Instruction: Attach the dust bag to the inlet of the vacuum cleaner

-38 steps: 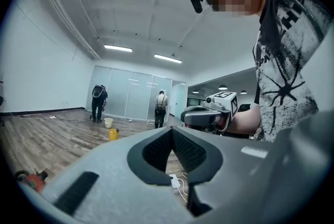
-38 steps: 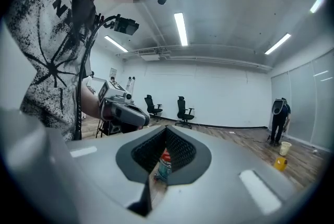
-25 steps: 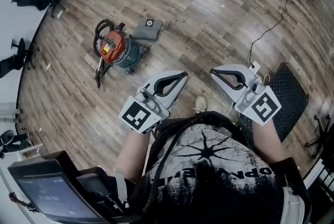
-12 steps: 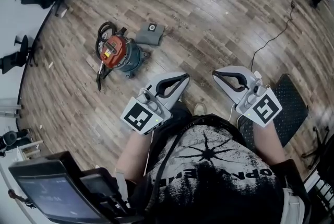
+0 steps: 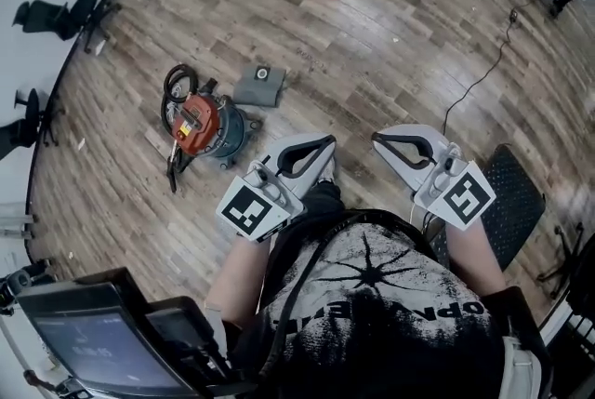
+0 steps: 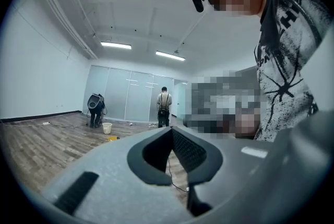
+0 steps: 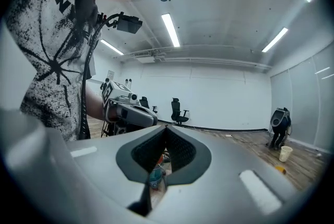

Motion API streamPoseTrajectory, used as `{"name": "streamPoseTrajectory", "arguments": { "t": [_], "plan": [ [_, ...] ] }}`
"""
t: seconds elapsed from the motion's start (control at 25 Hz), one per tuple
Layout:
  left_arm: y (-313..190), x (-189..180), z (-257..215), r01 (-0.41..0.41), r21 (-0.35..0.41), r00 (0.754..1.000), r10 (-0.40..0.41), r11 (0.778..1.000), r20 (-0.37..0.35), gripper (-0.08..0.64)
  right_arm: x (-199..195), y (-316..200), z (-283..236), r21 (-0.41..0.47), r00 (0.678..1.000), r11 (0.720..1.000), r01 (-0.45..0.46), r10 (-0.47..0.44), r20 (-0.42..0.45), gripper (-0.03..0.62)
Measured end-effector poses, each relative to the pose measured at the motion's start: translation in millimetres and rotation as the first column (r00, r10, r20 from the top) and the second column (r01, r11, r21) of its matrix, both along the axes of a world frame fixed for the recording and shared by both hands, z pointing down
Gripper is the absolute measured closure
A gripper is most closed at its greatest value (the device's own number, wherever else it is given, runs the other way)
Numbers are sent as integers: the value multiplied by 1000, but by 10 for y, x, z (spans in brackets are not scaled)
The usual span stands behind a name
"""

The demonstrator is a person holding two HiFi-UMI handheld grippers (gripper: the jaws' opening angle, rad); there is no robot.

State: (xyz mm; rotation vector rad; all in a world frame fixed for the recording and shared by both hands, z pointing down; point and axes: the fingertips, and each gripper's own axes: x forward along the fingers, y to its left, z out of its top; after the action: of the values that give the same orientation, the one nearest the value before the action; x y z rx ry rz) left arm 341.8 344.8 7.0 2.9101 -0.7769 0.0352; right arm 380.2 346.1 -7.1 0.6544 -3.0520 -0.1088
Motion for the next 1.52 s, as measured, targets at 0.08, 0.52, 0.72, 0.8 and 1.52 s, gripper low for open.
{"name": "streamPoseTrajectory", "arguments": {
  "t": [0.08,0.52,0.72,0.8,1.52],
  "plan": [
    [-236,-63,-45,-21,6,1000,21,1000,-7,557,-58,-223,-32,-1,1000,1000,-16,16,-14,588],
    [-1418,-653,46,-76,18,997,76,997,-19,557,-596,-1447,-29,8,994,996,-87,88,-61,588],
    [-1788,-800,120,-100,21,995,101,995,-14,557,-732,-1837,-2,0,991,994,-108,108,-76,588],
    [-1907,-831,147,-106,18,994,106,994,-13,557,-757,-1948,28,-7,991,994,-111,110,-81,588],
    [-3502,-504,396,-3,-43,1000,4,999,12,557,-437,-3625,231,-29,998,1000,5,-7,-63,588]
  ]
}}
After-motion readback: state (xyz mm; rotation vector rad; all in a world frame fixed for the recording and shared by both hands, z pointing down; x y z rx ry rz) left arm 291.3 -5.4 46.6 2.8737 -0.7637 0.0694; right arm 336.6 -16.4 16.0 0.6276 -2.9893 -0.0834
